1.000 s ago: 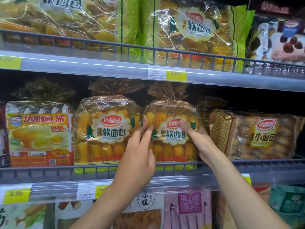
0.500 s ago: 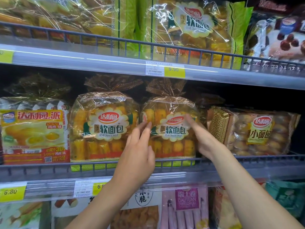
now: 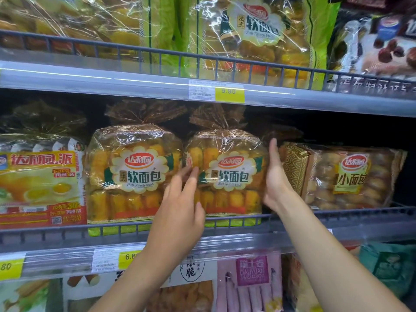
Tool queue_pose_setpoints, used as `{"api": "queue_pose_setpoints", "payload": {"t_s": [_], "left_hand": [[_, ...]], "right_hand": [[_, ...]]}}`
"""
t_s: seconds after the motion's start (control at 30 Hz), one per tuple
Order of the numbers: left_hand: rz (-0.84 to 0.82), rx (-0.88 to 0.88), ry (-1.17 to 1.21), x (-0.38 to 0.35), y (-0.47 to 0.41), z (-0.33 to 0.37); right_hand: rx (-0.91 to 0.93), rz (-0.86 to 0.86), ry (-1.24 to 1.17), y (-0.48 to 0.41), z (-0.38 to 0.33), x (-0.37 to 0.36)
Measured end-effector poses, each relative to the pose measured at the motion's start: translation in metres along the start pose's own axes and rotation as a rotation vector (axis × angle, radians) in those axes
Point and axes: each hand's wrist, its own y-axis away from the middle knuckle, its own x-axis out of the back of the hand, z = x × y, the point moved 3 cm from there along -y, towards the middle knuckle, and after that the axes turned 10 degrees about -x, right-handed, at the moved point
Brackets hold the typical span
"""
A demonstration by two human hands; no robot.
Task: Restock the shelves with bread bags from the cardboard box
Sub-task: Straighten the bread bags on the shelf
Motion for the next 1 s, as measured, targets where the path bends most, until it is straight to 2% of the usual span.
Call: {"api": "queue_pose_setpoints", "payload": {"t_s": [0.1, 0.2, 0.43, 0.6, 0.73, 0.83, 0.93, 1.0], "left_hand": [[-0.005, 0.006, -0.013, -0.001, -0.001, 0.001], [-0.016, 0.019, -0.025, 0.0, 0.001, 0.001], [-0.018, 0.021, -0.028, 0.0, 0.0, 0.002], [-0.005, -0.001, -0.014, 0.002, 0.002, 0.005], [0.048, -0.09, 0.015, 0.028, 0.008, 0.002], [0.216, -0.184, -0.234, 0.059, 0.016, -0.014], [0.284, -0.068, -0.418, 0.08, 0.027, -0.042], [0.207, 0.078, -0.443, 0.084, 0.035, -0.06]], "right_hand": [[0.075, -0.002, 0.036, 0.008, -0.002, -0.005], [0.036, 0.024, 0.098, 0.012, -0.003, -0.014], [0.012, -0.132, 0.158, 0.017, 0.001, -0.012], [0.009, -0.039, 0.312, 0.02, -0.005, -0.016], [0.216, 0.183, 0.52, 0.031, -0.016, -0.002], [0.465, 0.371, 0.803, 0.067, -0.009, 0.001], [0.733, 0.503, 1.143, 0.098, 0.014, -0.015], [0.751, 0.483, 1.265, 0.098, 0.031, -0.027]]}}
